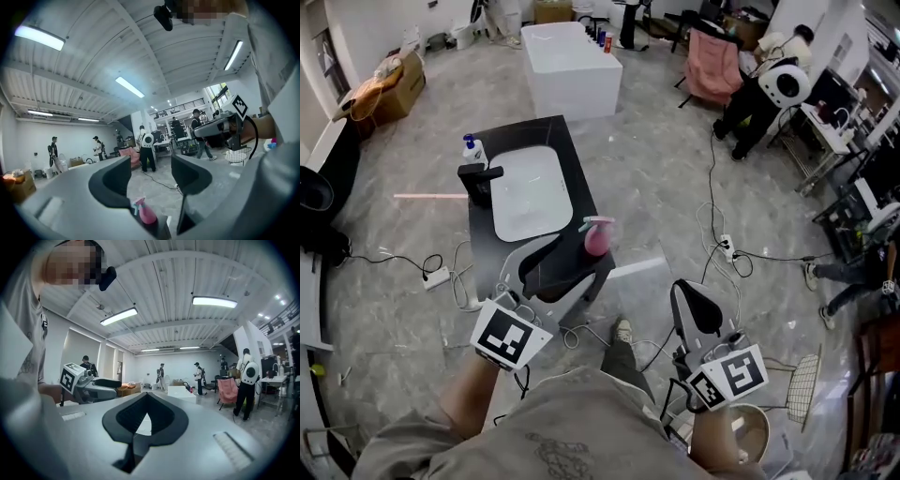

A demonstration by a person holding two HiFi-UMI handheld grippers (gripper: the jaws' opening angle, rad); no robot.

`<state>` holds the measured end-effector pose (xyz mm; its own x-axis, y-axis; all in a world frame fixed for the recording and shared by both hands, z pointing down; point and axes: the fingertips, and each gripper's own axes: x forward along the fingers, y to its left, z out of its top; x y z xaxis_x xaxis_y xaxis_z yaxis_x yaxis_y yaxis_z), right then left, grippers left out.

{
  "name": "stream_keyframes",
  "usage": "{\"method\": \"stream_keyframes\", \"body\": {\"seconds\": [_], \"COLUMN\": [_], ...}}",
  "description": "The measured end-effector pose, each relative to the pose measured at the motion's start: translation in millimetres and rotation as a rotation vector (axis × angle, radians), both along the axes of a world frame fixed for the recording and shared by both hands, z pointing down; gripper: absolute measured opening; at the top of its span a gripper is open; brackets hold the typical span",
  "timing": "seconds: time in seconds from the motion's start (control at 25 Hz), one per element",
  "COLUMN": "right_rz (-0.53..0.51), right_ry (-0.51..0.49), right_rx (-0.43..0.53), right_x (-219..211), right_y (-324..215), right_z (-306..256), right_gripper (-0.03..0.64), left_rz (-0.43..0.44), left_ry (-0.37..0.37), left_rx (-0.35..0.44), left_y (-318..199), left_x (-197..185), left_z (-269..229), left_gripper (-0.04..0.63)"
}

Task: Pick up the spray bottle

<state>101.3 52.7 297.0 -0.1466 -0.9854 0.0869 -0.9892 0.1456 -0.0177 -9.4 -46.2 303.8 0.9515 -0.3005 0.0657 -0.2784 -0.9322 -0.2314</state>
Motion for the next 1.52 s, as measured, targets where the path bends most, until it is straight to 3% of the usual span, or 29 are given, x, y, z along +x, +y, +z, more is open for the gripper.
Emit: {"method": "stream_keyframes", "body": {"seconds": [0.16,0.32,0.48,0.68,0.96,1.16,1.28,1.4,1.52], "right_rz": [-0.057,-0.132,-0.21,-0.301,-0.431,-0.497,-0.533,-0.58,-0.609], "right_ry": [-0.009,-0.034,-0.055,-0.08,-0.095,-0.107,-0.139,-0.17,-0.164], "right_rx": [-0.005,-0.019,-0.026,-0.054,-0.107,-0.139,-0.136,-0.155,-0.181], "right_x": [24.6,54.1,85.0,127.4,162.8,164.7,156.4,144.5,129.9], "right_y": [-31.4,-70.8,-105.2,-145.1,-192.3,-216.0,-222.0,-227.0,-233.4], "right_z": [8.0,15.0,13.3,25.6,47.3,61.0,63.7,70.9,74.9], "right_gripper": [0.028,0.028,0.028,0.028,0.028,0.028,0.028,0.028,0.028], "left_rz": [-0.085,-0.113,-0.127,-0.251,-0.389,-0.45,-0.476,-0.531,-0.535], "left_ry": [-0.033,-0.036,-0.065,-0.07,-0.112,-0.063,-0.08,-0.129,-0.115], "left_rx": [-0.047,-0.076,-0.022,0.023,-0.031,-0.064,-0.087,-0.036,-0.057], "left_y": [-27.8,-49.7,-67.8,-93.8,-126.2,-130.7,-132.8,-137.7,-139.5], "left_x": [18.6,43.6,71.3,99.7,120.2,119.2,111.2,99.7,88.5], "left_z": [16.8,22.5,19.1,19.1,35.3,31.3,34.2,32.4,34.4], "left_gripper": [0.261,0.261,0.261,0.261,0.261,0.261,0.261,0.261,0.261]}}
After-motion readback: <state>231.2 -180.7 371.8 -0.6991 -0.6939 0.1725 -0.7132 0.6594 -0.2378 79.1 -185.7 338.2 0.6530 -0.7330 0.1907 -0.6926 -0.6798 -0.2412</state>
